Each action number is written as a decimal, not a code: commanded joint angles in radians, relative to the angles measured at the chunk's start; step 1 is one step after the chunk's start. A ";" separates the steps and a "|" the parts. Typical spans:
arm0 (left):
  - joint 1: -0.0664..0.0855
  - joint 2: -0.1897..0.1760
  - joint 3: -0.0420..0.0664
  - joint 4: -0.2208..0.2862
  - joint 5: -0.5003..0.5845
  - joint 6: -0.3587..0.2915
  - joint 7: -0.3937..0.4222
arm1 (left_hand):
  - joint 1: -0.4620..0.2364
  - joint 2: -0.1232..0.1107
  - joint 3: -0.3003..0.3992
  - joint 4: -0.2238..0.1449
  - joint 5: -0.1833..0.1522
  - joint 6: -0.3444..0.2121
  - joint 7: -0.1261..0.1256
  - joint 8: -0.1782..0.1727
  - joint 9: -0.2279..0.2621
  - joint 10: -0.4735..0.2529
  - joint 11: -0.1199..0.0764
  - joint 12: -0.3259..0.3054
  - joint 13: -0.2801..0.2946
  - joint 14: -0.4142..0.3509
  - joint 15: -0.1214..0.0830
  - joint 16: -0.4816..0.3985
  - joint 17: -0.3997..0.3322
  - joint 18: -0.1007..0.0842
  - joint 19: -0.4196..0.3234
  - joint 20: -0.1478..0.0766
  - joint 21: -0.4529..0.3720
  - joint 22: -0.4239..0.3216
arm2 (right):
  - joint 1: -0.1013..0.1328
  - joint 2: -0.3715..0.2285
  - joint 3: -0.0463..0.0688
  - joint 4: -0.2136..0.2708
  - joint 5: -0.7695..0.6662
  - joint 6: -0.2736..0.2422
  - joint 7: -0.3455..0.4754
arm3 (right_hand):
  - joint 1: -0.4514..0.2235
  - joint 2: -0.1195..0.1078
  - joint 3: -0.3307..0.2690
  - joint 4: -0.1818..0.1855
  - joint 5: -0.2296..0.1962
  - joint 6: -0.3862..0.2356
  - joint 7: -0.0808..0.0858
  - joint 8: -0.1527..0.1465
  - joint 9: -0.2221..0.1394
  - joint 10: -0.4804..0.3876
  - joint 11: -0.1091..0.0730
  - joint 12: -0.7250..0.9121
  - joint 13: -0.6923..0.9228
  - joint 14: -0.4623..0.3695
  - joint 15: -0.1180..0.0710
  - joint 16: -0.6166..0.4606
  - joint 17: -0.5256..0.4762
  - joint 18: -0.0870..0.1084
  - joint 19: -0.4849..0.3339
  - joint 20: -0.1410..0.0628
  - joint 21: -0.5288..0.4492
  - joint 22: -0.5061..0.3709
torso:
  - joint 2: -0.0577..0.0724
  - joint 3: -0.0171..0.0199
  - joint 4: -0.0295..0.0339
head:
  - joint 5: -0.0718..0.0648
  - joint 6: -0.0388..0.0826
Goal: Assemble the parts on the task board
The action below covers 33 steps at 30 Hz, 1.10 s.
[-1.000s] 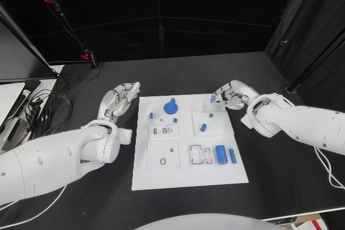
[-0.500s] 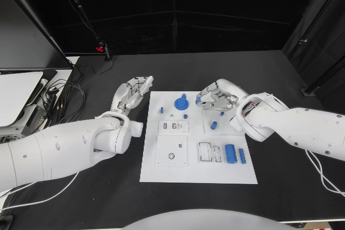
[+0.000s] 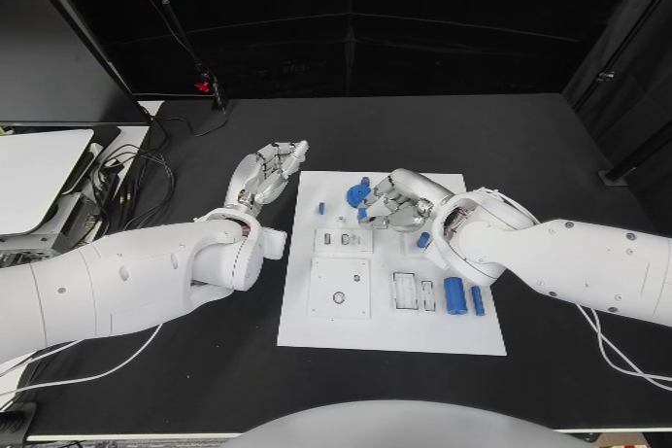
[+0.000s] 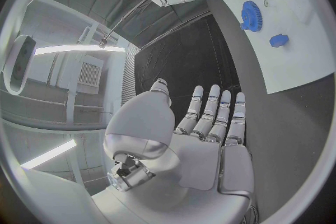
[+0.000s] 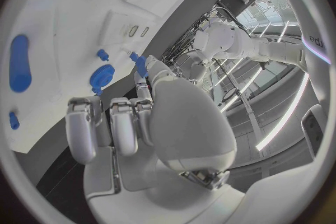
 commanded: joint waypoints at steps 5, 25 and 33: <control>0.002 0.000 0.001 0.002 -0.007 0.006 0.235 | 0.006 0.002 -0.005 -0.001 0.006 0.008 0.135 -0.006 0.001 0.006 0.002 -0.005 0.000 0.005 -0.001 -0.004 0.000 -0.015 0.007 0.002 0.003 0.000 | -0.020 0.030 0.001 0.010 -0.078 0.020 -0.102 | 0.004 0.001 0.002 -0.007 0.008 0.019 -0.011 0.005 0.001 0.104 -0.003 0.003 0.263 0.102 -0.006 0.002 0.263 -0.007 0.106 -0.004 0.003 0.263 | -0.001 0.0005 -0.0007 | -0.001 -0.009; 0.002 0.000 0.001 0.003 -0.007 0.004 0.235 | 0.007 0.002 -0.006 -0.001 0.007 0.008 0.135 -0.006 0.001 0.007 0.002 -0.005 0.000 0.005 0.000 -0.004 0.000 -0.016 0.006 0.002 0.003 0.000 | -0.046 0.055 0.000 -0.008 -0.132 0.012 -0.171 | 0.001 -0.001 0.001 -0.010 0.011 0.015 -0.007 -0.001 -0.001 0.104 0.000 0.003 0.263 0.102 -0.005 0.002 0.263 -0.007 0.106 -0.004 0.003 0.263 | -0.002 -0.0003 -0.0003 | -0.006 -0.017; 0.002 0.001 0.001 0.002 -0.007 0.004 0.233 | 0.008 0.002 -0.006 -0.001 0.007 0.009 0.135 -0.006 0.001 0.007 0.002 -0.005 0.000 0.005 0.000 -0.004 0.000 -0.016 0.007 0.002 0.004 0.000 | -0.046 0.063 0.000 -0.016 -0.141 0.022 -0.180 | -0.003 -0.004 0.000 -0.011 0.008 0.011 -0.005 -0.006 -0.003 0.104 0.002 0.003 0.263 0.102 -0.003 0.002 0.263 -0.007 0.106 -0.003 0.003 0.263 | -0.002 -0.0002 -0.0010 | -0.004 -0.020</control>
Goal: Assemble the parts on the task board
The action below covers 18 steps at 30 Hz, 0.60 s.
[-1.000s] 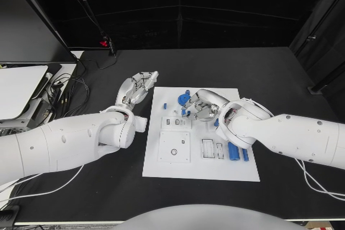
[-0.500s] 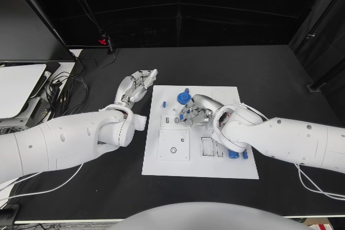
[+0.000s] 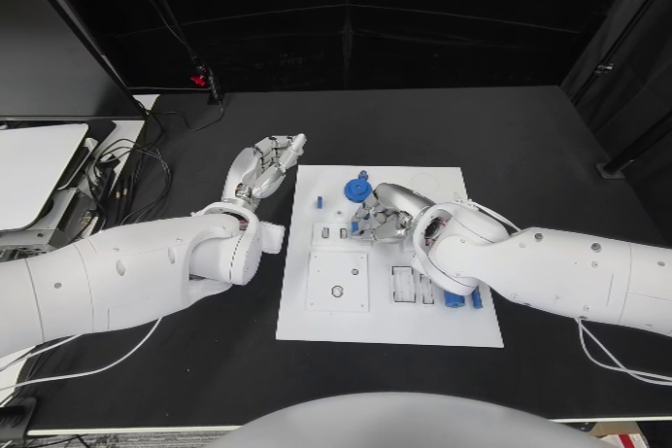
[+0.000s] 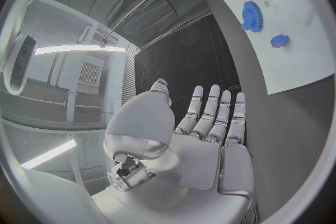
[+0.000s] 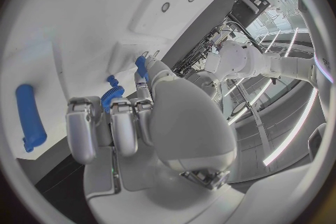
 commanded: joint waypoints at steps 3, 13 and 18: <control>0.002 0.001 0.001 0.002 -0.007 0.004 0.233 | 0.008 0.002 -0.006 -0.001 0.004 0.009 0.135 -0.006 0.001 0.007 0.002 -0.005 0.000 0.005 0.000 -0.004 0.000 -0.016 0.007 0.002 0.004 0.000 | 0.001 0.005 0.001 -0.003 -0.020 0.016 -0.019 | -0.003 -0.004 0.000 -0.006 0.000 0.009 -0.005 -0.004 0.000 0.104 0.002 0.003 0.263 0.102 -0.003 0.002 0.263 -0.007 0.106 -0.003 0.003 0.263 | 0.000 0.0003 0.0005 | 0.001 -0.002; 0.002 0.001 0.001 0.001 -0.007 0.004 0.233 | 0.008 0.002 -0.006 -0.001 0.004 0.009 0.135 -0.006 0.001 0.007 0.002 -0.005 0.000 0.005 0.000 -0.004 0.000 -0.016 0.007 0.002 0.004 0.000 | 0.000 0.011 0.000 -0.010 -0.021 0.034 -0.025 | -0.006 -0.004 0.000 -0.006 -0.003 0.007 -0.004 -0.007 -0.001 0.104 0.003 0.003 0.263 0.102 -0.002 0.002 0.263 -0.007 0.106 -0.002 0.003 0.263 | 0.000 0.0005 0.0002 | 0.002 -0.005; 0.002 0.001 0.001 0.000 -0.007 0.004 0.233 | 0.008 0.002 -0.006 -0.001 0.004 0.009 0.135 -0.006 0.001 0.007 0.002 -0.005 0.000 0.005 0.000 -0.004 0.000 -0.016 0.007 0.002 0.004 0.000 | -0.001 0.014 0.000 -0.013 -0.019 0.049 -0.032 | -0.008 -0.004 -0.001 -0.006 -0.006 0.004 -0.003 -0.010 -0.002 0.104 0.004 0.003 0.263 0.102 -0.002 0.002 0.263 -0.007 0.106 -0.002 0.003 0.263 | 0.000 0.0010 0.0008 | 0.005 -0.009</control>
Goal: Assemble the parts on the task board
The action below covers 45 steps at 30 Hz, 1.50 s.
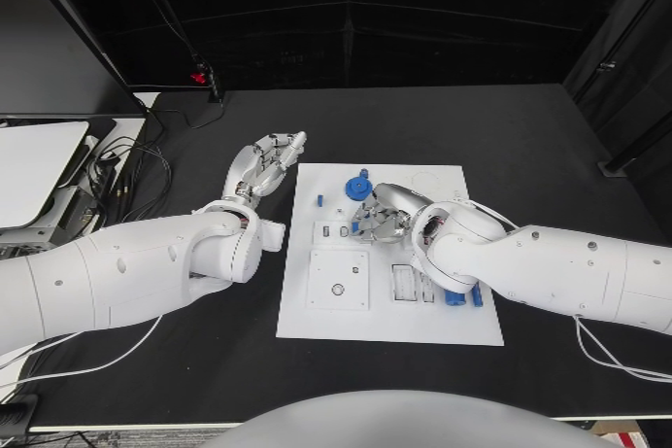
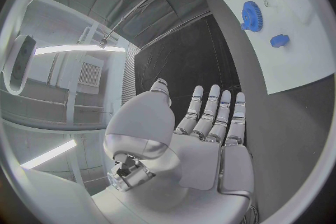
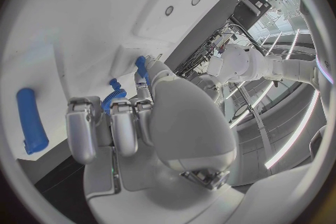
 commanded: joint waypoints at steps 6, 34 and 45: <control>0.002 0.001 0.001 0.001 -0.007 0.005 0.231 | 0.008 0.002 -0.006 -0.001 0.004 0.009 0.135 -0.006 0.001 0.007 0.002 -0.005 0.000 0.005 0.000 -0.004 0.000 -0.016 0.007 0.002 0.004 0.000 | 0.000 0.003 0.000 -0.001 -0.010 0.032 -0.019 | -0.015 -0.010 -0.004 -0.008 -0.011 -0.008 0.006 -0.016 -0.004 0.104 0.010 0.003 0.263 0.102 0.002 0.002 0.264 -0.007 0.106 0.001 0.003 0.264 | 0.000 -0.0006 -0.0010 | 0.005 -0.004; 0.001 0.002 0.001 -0.002 -0.007 0.007 0.229 | 0.011 0.003 -0.007 -0.001 0.006 0.009 0.135 -0.007 0.001 0.007 0.002 -0.005 0.000 0.006 0.001 -0.005 0.000 -0.017 0.006 0.002 0.003 -0.001 | 0.000 0.003 0.000 0.005 -0.064 -0.001 -0.005 | -0.036 -0.111 -0.041 0.010 -0.064 -0.086 0.050 -0.026 -0.004 0.104 0.053 0.003 0.263 0.102 0.041 0.002 0.264 -0.007 0.106 0.040 0.003 0.264 | 0.000 -0.0001 0.0005 | 0.002 -0.005; 0.001 0.002 0.001 -0.002 -0.007 0.008 0.230 | 0.012 0.003 -0.007 -0.001 0.007 0.010 0.135 -0.007 0.001 0.007 0.002 -0.006 0.000 0.006 0.001 -0.005 0.000 -0.018 0.006 0.002 0.004 -0.001 | -0.001 -0.017 0.000 0.027 -0.096 -0.049 0.026 | -0.030 -0.114 -0.039 0.013 -0.065 -0.079 0.046 -0.022 -0.003 0.104 0.050 0.003 0.263 0.102 0.040 0.002 0.264 -0.007 0.106 0.040 0.003 0.264 | 0.000 -0.0001 0.0003 | -0.001 -0.005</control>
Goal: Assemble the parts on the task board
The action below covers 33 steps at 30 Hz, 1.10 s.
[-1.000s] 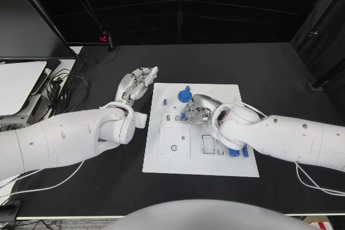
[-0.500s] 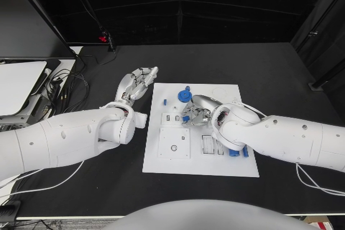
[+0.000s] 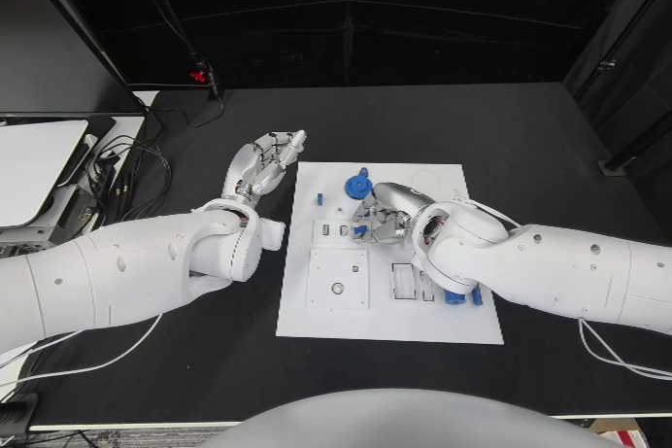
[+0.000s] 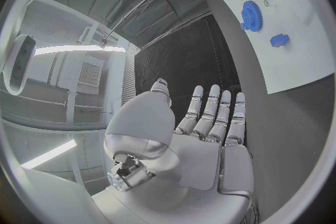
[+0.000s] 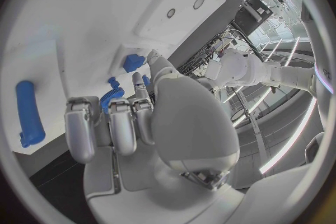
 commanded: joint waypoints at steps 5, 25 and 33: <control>0.002 0.001 0.001 0.000 -0.007 0.007 0.230 | 0.008 -0.001 -0.007 -0.001 0.007 0.010 0.135 -0.007 0.001 0.008 0.002 -0.006 0.000 0.006 0.001 -0.005 0.000 -0.018 0.006 0.002 0.003 -0.001 | 0.001 -0.021 0.000 0.019 -0.060 -0.029 0.023 | 0.022 -0.006 0.009 0.008 0.005 0.014 -0.011 0.009 0.003 0.104 -0.003 0.003 0.263 0.106 0.003 0.002 0.263 -0.007 0.108 0.003 0.003 0.263 | 0.000 0.0001 0.0003 | -0.002 -0.001; 0.002 0.001 0.001 0.001 -0.007 0.006 0.229 | 0.009 0.000 -0.007 -0.001 0.008 0.010 0.135 -0.007 0.001 0.008 0.002 -0.006 0.000 0.006 0.001 -0.005 0.000 -0.018 0.006 0.002 0.004 -0.001 | 0.000 -0.024 0.000 0.014 -0.108 0.037 -0.015 | 0.047 -0.001 0.026 0.007 0.014 0.022 -0.021 0.012 0.003 0.104 -0.011 0.003 0.263 0.106 -0.005 0.002 0.263 -0.007 0.108 -0.004 0.003 0.263 | 0.001 0.0003 0.0013 | -0.006 -0.002; 0.002 0.001 0.001 0.001 -0.007 0.006 0.229 | 0.009 0.000 -0.007 -0.001 0.008 0.010 0.135 -0.007 0.001 0.008 0.002 -0.006 0.000 0.006 0.001 -0.005 0.000 -0.018 0.007 0.002 0.004 -0.001 | 0.000 -0.020 0.000 0.009 -0.109 0.062 -0.034 | 0.056 0.004 0.034 0.005 0.016 0.028 -0.025 0.014 0.003 0.104 -0.015 0.003 0.263 0.106 -0.008 0.002 0.263 -0.007 0.108 -0.007 0.003 0.263 | 0.001 0.0001 0.0005 | -0.005 -0.004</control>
